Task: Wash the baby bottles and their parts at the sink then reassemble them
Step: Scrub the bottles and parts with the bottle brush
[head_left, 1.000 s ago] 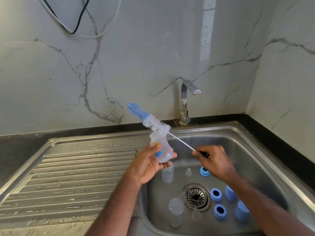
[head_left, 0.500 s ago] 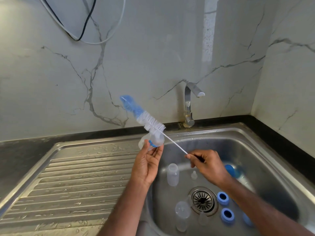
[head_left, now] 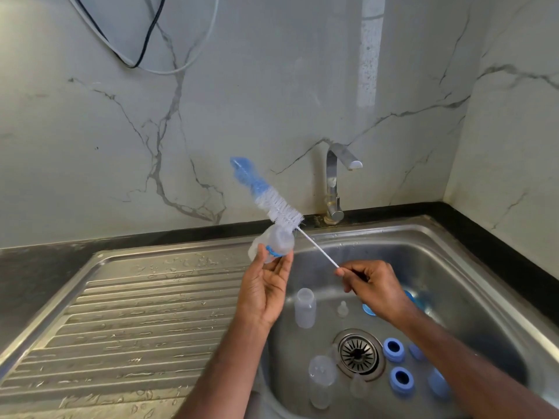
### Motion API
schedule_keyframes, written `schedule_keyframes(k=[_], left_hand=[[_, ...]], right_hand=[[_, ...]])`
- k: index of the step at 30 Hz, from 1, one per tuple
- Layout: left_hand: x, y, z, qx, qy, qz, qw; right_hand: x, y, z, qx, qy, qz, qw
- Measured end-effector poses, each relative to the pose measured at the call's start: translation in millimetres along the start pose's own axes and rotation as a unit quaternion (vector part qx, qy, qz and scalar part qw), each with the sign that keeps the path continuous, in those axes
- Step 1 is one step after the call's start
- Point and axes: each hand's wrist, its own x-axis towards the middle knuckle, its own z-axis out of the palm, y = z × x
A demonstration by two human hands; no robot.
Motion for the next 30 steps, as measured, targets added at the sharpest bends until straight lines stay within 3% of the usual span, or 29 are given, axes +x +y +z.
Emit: schedule_keyframes(k=[5, 8, 13, 15, 17, 19, 21, 23, 26, 30], left_hand=[[6.4, 12.9, -11.2, 0.016, -0.009, 0.028, 0.999], [3.3, -2.7, -7.9, 0.165, -0.034, 0.012, 0.986], [-1.8, -16.0, -5.0, 0.477, -0.024, 0.065, 0.876], [-0.9, -17.6, -7.9, 0.521, -0.018, 0.085, 0.849], [-1.0, -20.8, -10.0, 0.536, -0.017, 0.086, 0.84], [-1.2, -27.8, -14.2, 0.587, -0.029, 0.075, 0.806], [-2.5, -34.3, -16.4, 0.641, -0.05, 0.067, 0.763], [-0.7, -35.4, -18.6, 0.662, -0.066, 0.061, 0.744], [0.8, -30.9, -20.0, 0.663, -0.093, 0.05, 0.741], [-3.4, -30.7, -17.0, 0.579, -0.08, 0.005, 0.812]], right_hand=[[-4.3, 8.5, -10.6, -0.026, -0.04, 0.002, 0.999], [3.3, 6.3, -5.4, -0.007, 0.001, 0.042, 0.999], [-2.3, 10.5, -12.9, -0.076, -0.038, 0.041, 0.995], [-3.4, 11.3, -14.3, -0.06, -0.034, 0.064, 0.996], [-3.9, 7.6, -12.2, 0.025, -0.037, 0.105, 0.993], [-5.6, 1.2, -6.1, 0.11, -0.055, 0.126, 0.984], [-7.3, -4.0, -1.0, 0.135, -0.071, 0.114, 0.982], [-8.6, -6.0, -1.0, 0.131, -0.076, 0.107, 0.983], [-8.6, -3.3, -4.1, 0.114, -0.082, 0.105, 0.985], [-7.0, 0.5, -3.2, 0.099, -0.086, 0.11, 0.985]])
